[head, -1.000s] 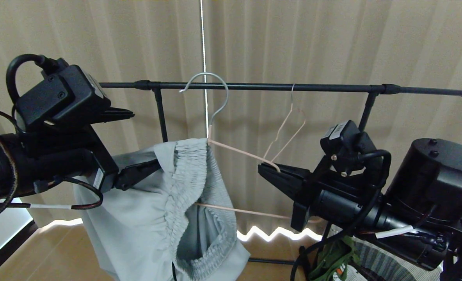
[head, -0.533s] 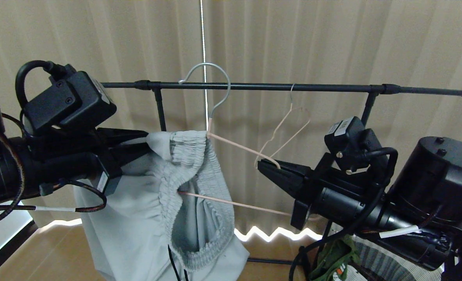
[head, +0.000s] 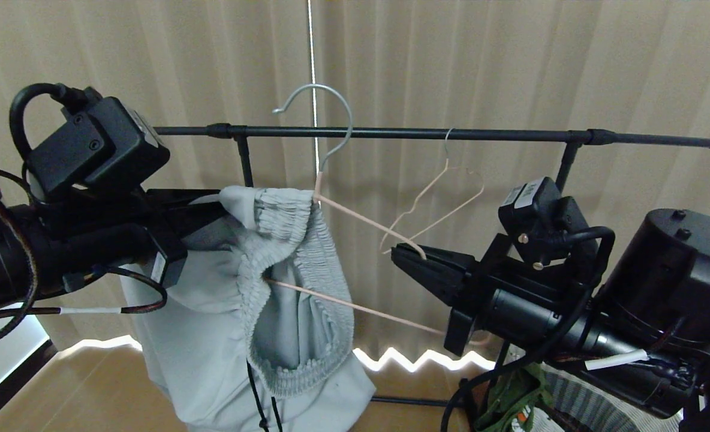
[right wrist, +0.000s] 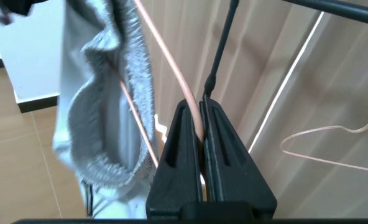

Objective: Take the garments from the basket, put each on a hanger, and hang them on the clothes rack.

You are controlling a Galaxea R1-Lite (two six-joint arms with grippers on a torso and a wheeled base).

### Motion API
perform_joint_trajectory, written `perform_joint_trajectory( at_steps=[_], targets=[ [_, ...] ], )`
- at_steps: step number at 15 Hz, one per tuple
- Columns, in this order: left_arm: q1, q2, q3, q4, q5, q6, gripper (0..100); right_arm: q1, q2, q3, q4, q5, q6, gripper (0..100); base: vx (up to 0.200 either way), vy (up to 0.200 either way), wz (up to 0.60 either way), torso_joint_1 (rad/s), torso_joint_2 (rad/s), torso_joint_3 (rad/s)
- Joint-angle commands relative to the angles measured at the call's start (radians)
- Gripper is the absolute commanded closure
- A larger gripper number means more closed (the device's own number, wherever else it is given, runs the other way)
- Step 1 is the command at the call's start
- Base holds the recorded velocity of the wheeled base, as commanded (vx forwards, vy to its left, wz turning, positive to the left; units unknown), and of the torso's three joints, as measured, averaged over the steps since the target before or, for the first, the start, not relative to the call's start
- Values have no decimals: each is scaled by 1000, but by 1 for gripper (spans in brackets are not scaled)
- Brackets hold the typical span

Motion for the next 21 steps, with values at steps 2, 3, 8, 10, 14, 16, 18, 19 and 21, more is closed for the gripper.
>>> perform_joint_trajectory(
  at_steps=[2,3,8,10,14,16,18,19,21],
  targets=[
    [23,2,34,-30,4,-4,100,0,4,-1,2,-4,-4,0,0,0,0,0,0,0],
    [44,3,37,-30,19,-10,100,-3,2,-2,0,-7,-19,0,0,0,0,0,0,0],
    [79,16,58,-32,242,-233,100,-36,21,44,-78,-7,-117,0,0,0,0,0,0,0],
    [26,14,54,-44,243,-383,100,-30,44,48,-85,-5,-123,0,0,0,0,0,0,0],
    [-22,16,58,-167,240,-515,100,21,82,47,-85,-7,-122,0,0,0,0,0,0,0],
    [-37,16,58,-174,240,-515,100,29,128,30,-87,-8,-123,0,0,0,0,0,0,0],
    [-69,6,61,-174,239,-512,100,29,177,-19,-85,-10,-123,0,0,0,0,0,0,0],
    [-85,2,61,-174,239,-512,100,27,199,-45,-84,-10,-123,0,0,0,0,0,0,0],
    [-106,-10,61,-176,239,-512,100,26,242,-68,-85,-10,-123,0,0,0,0,0,0,0]
  ],
)
